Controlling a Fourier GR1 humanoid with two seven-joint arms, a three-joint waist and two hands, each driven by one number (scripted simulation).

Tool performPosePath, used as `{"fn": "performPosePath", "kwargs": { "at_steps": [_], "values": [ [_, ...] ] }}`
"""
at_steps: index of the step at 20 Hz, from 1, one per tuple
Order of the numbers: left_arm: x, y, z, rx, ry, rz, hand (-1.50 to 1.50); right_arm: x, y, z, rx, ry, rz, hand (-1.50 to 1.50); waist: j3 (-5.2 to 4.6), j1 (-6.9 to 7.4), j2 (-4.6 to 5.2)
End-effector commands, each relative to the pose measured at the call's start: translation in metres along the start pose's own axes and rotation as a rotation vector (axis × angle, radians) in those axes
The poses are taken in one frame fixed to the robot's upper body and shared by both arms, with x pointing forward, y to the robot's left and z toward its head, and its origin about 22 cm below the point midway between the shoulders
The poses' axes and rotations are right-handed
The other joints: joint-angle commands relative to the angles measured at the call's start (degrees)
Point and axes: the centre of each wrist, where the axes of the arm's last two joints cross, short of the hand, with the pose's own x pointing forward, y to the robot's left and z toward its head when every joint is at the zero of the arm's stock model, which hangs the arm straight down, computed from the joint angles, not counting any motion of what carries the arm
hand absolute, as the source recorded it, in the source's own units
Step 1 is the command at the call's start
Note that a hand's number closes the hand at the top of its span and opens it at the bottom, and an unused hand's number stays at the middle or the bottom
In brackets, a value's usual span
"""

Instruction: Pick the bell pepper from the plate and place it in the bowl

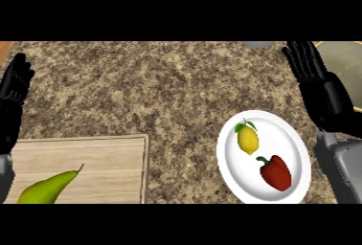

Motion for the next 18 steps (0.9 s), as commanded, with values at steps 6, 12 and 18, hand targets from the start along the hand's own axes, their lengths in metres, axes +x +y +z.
{"fn": "performPosePath", "kwargs": {
  "at_steps": [6,12,18],
  "values": [
    [-0.014,-0.072,0.022,-0.147,0.127,0.256,0.00,-0.045,0.055,0.092,0.683,0.429,0.083,1.50,0.51,-1.17,-3.66],
    [-0.025,-0.104,0.033,-0.135,0.199,0.326,0.00,-0.042,0.032,0.152,0.089,0.138,0.073,-1.50,0.90,-3.62,-3.97],
    [-0.030,-0.105,0.037,-0.184,0.191,0.327,0.00,0.000,0.009,0.185,0.076,-0.040,0.161,-1.50,0.75,-0.70,-3.82]
  ]
}}
